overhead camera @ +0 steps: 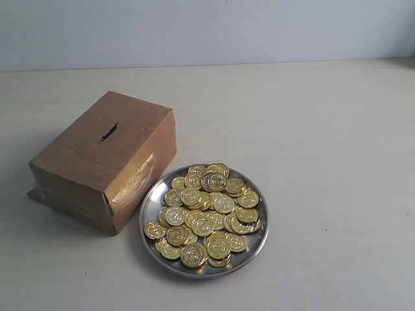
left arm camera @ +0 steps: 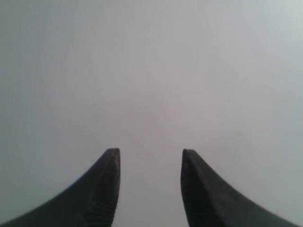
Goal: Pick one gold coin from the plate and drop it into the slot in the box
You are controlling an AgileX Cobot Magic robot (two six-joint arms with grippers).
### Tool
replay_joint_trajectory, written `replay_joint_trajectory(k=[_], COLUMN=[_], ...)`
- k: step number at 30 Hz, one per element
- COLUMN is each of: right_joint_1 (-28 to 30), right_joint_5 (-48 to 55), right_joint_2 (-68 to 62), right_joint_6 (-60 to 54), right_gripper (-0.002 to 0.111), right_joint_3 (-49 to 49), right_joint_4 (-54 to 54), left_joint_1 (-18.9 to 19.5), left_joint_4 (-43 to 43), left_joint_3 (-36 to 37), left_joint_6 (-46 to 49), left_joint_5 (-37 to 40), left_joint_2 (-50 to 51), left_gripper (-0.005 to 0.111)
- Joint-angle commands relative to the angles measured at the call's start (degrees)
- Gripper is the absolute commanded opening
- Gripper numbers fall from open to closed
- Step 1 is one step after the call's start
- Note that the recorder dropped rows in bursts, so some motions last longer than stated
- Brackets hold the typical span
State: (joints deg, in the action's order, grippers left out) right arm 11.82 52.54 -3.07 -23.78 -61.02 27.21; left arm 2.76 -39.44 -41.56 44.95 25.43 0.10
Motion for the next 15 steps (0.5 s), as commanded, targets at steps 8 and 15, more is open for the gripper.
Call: replay_joint_trajectory(k=[8,15], right_joint_1=[1.26,1.26], right_joint_5=[0.34,0.44], right_joint_2=[3.07,3.07], right_joint_6=[-0.01,-0.01], right_gripper=[0.0,0.0], right_joint_3=[-0.02,-0.02], right_joint_4=[1.52,1.52], left_joint_1=[0.12,0.12], left_joint_4=[-0.11,-0.11], left_joint_3=[0.25,0.25], left_joint_6=[-0.35,-0.35], left_joint_5=[0.1,0.1], left_joint_2=[-0.1,-0.1], left_gripper=[0.042,0.042])
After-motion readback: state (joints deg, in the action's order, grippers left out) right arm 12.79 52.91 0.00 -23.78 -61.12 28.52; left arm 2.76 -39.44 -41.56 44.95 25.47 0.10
